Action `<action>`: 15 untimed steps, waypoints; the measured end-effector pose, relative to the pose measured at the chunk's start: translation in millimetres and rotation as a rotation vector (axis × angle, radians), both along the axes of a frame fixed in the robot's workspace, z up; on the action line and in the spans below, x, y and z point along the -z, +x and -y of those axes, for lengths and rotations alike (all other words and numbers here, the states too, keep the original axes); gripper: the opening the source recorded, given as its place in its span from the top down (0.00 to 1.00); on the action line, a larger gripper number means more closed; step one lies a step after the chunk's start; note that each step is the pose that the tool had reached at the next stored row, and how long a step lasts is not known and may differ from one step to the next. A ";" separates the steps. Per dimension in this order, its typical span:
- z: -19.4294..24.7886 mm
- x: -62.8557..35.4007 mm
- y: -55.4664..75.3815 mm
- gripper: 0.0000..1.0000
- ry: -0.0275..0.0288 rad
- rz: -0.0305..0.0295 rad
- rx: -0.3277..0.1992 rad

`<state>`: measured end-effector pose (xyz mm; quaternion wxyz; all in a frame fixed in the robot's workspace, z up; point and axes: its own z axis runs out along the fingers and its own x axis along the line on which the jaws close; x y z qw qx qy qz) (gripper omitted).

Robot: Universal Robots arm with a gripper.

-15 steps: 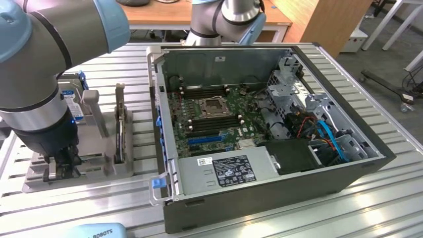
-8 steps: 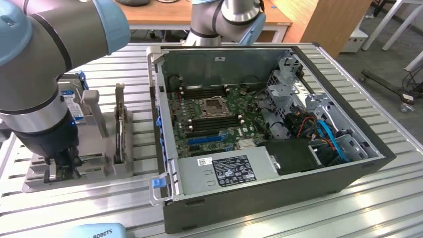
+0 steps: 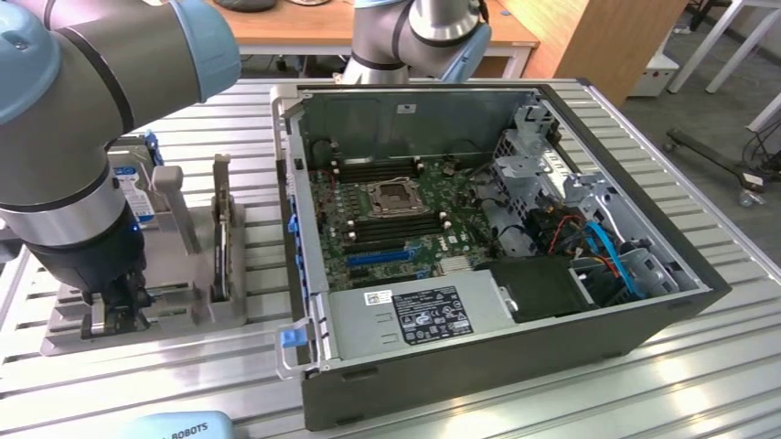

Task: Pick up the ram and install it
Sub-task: 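Pick up the ram and move it above insertion slot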

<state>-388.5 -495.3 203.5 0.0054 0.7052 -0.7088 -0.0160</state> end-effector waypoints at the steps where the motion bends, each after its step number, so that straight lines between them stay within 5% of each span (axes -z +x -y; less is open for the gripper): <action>1: 0.0 0.0 0.0 0.65 0.0000 0.0000 0.000; 8: 0.0 0.0 0.0 0.79 0.0000 0.0000 0.000; 15: 0.0 0.0 1.7 0.79 0.0001 0.0001 0.000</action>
